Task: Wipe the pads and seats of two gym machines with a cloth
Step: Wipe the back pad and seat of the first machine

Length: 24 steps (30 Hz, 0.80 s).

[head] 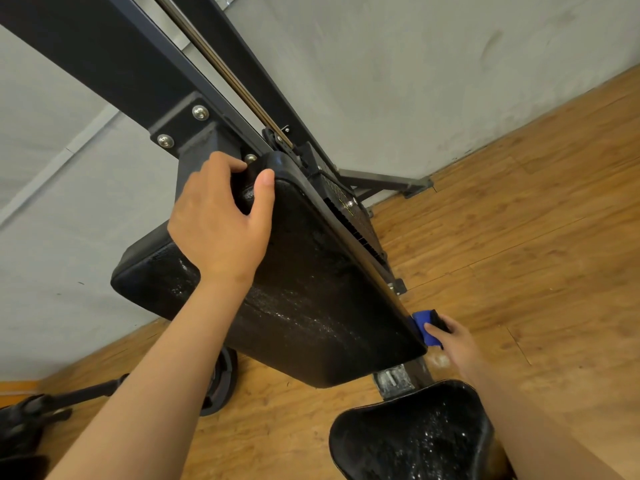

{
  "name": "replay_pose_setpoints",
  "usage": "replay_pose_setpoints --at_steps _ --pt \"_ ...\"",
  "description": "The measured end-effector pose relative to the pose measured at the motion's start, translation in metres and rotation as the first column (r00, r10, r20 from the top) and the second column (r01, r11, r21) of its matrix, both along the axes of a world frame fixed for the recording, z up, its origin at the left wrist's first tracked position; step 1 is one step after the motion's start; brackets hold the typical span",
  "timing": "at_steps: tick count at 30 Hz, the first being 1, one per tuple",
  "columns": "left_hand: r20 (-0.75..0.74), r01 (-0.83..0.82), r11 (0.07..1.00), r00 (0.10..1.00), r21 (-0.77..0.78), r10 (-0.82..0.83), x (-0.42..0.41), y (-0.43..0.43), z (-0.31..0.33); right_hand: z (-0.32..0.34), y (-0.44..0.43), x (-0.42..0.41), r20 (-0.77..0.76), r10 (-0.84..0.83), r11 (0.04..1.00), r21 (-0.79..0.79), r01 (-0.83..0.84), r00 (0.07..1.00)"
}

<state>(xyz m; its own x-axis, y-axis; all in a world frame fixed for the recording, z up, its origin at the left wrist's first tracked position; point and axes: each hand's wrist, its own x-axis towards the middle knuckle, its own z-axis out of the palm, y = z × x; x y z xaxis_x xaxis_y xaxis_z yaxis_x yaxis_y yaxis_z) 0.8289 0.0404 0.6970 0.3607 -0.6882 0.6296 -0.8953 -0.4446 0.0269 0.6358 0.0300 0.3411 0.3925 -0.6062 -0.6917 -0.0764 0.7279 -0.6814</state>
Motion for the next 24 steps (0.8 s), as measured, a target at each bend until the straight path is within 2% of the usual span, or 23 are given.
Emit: replay_pose_setpoints --at_steps 9,14,17,24 --pt "0.012 -0.006 1.0 1.0 -0.002 0.006 0.0 -0.001 -0.001 -0.018 0.011 0.003 -0.224 0.078 0.996 -0.018 -0.084 0.971" --pt "0.016 0.0 1.0 1.0 -0.004 0.0 0.002 0.0 -0.001 0.001 0.007 0.0 -0.183 0.069 0.997 -0.02 -0.074 0.981" --pt "0.013 -0.002 1.0 1.0 0.008 0.002 0.002 0.0 -0.001 0.025 0.002 0.001 -0.109 0.051 0.997 -0.046 -0.056 0.993" --pt "0.004 -0.005 1.0 1.0 0.021 0.005 0.001 0.0 0.0 0.093 -0.017 0.014 0.013 0.121 0.95 -0.292 -0.112 0.993"
